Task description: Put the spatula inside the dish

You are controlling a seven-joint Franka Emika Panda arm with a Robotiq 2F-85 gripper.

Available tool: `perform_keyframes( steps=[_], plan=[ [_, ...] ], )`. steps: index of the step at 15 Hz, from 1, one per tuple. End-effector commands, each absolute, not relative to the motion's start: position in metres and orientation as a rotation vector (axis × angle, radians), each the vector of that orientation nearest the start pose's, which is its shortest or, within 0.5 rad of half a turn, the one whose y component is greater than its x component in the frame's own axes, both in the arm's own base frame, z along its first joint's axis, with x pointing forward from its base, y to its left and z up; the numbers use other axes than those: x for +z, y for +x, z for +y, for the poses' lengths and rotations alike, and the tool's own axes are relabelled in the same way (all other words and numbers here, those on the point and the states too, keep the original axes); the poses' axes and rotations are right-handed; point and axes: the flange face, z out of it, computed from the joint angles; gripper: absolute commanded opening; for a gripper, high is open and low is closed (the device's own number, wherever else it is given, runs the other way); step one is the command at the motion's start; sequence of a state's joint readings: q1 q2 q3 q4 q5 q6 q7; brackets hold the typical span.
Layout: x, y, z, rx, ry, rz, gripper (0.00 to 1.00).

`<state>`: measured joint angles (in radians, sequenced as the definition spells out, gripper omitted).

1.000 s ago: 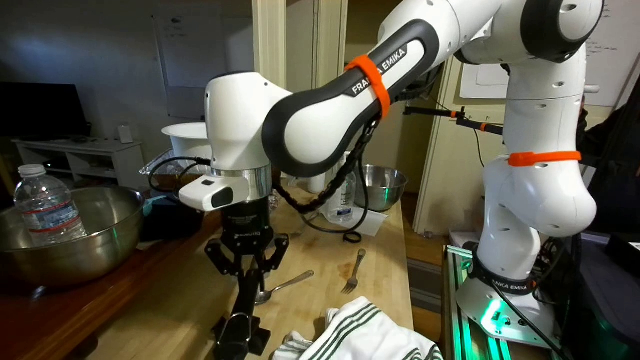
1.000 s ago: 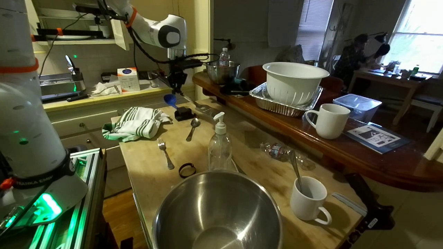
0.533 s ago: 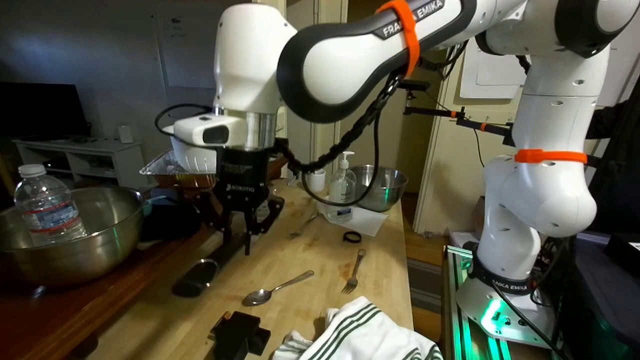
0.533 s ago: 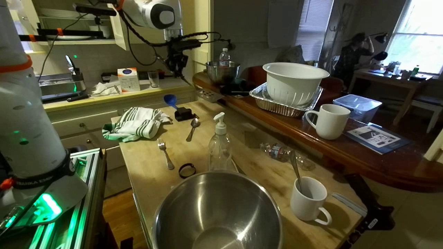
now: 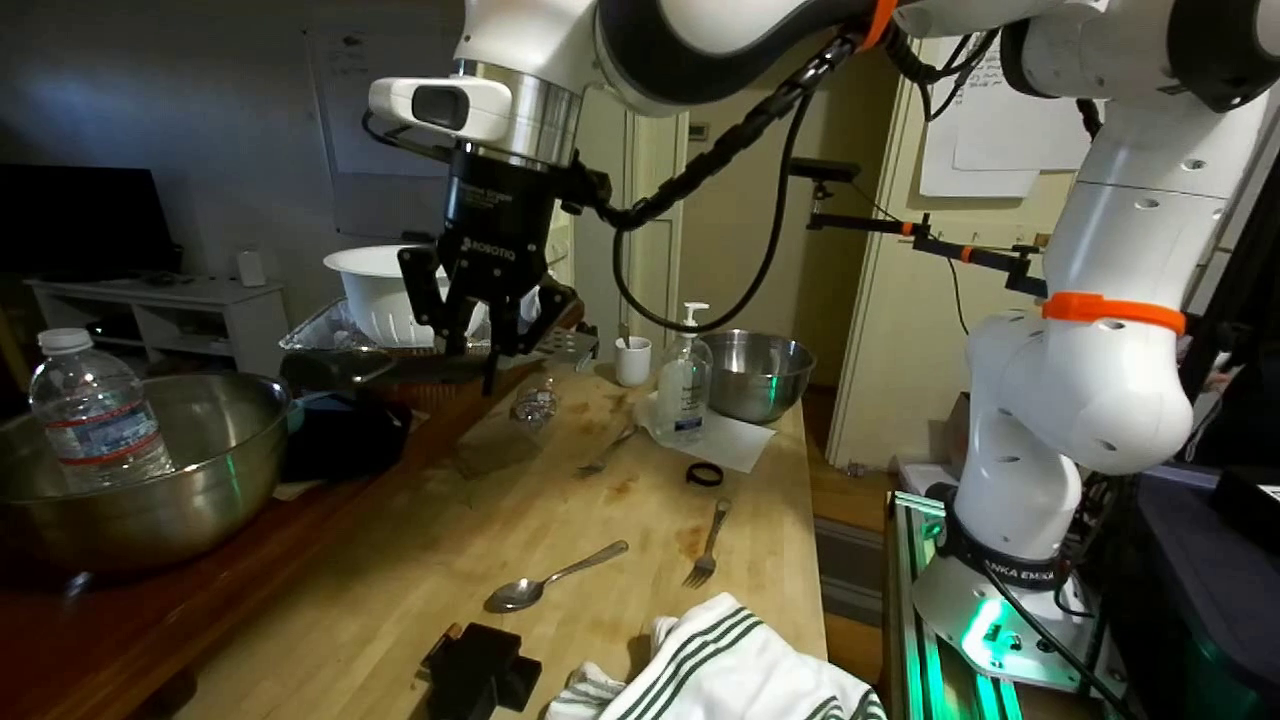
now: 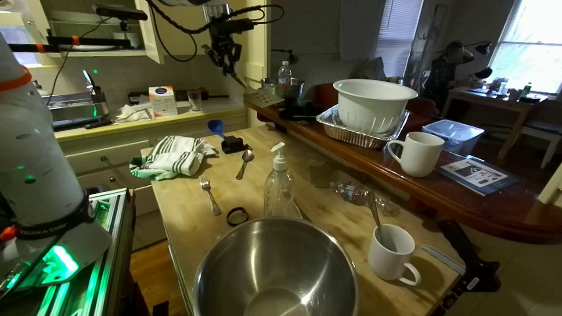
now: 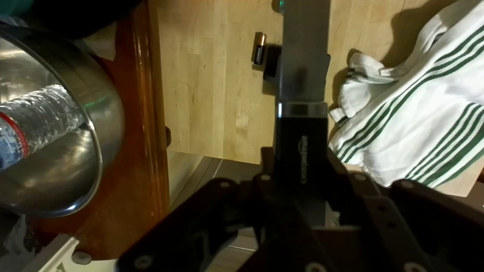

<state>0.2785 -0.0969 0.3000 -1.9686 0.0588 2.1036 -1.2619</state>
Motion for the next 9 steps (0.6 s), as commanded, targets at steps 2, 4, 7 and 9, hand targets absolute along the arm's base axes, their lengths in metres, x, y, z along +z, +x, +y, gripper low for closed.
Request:
perform_keyframes(
  steps=[2,4,7,9],
  plan=[
    [0.527,0.462,0.313,0.327,1.89,2.433,0.32],
    [0.54,0.471,0.308,0.36,1.907,2.371,0.08],
    [0.595,0.486,0.293,0.508,1.919,2.184,0.08],
    [0.636,0.494,0.283,0.592,1.916,2.067,0.08]
  ],
)
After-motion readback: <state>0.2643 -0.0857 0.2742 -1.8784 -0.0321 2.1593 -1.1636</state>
